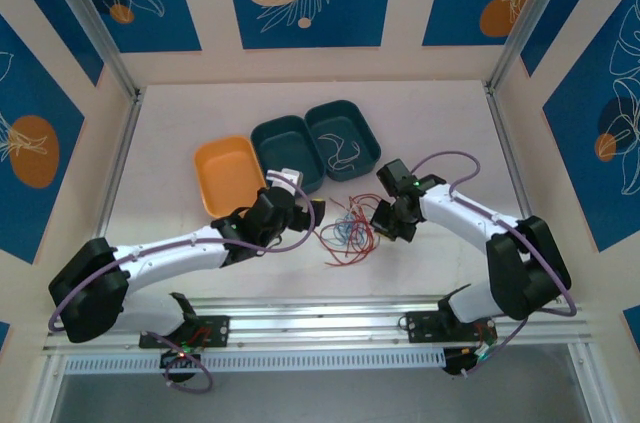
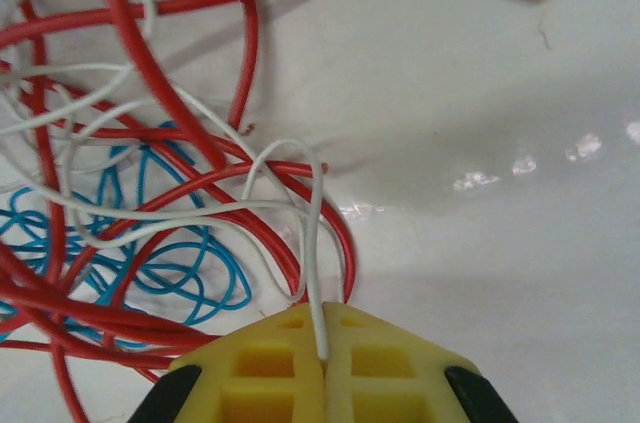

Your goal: Untangle the cables

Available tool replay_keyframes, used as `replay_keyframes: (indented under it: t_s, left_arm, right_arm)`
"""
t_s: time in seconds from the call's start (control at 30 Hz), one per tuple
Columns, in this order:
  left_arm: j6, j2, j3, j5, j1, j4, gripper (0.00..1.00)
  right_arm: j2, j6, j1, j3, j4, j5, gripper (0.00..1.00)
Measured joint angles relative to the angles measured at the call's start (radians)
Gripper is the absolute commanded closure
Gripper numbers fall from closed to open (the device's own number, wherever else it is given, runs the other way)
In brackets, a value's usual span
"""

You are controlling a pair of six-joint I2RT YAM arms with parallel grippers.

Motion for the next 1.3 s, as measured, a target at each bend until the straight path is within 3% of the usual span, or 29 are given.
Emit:
replay_keyframes:
  t_s: [0.37, 0.73, 1.0, 1.3]
  left_arm:
    - [0.064, 0.038, 0.007, 0.128, 0.0, 0.067, 0.0]
    - [0.105, 0.093, 0.034, 0.237, 0.0, 0.111, 0.0]
    - [0.114, 0.099, 0.035, 0.269, 0.0, 0.139, 0.0]
    - [0.116, 0.099, 0.035, 0.318, 0.0, 0.2, 0.0]
  right_arm:
    - [-0.261, -0.102, 0.021, 0.126, -0.074, 0.114, 1.0]
    - [-0.361, -0.23, 0.06, 0.336, -0.141, 0.189, 1.0]
    - [-0.365, -0.32, 0.06, 0.478, -0.143, 0.198, 1.0]
    - [-0.258, -0.429, 0.06, 0.708, -0.181, 0.162, 1.0]
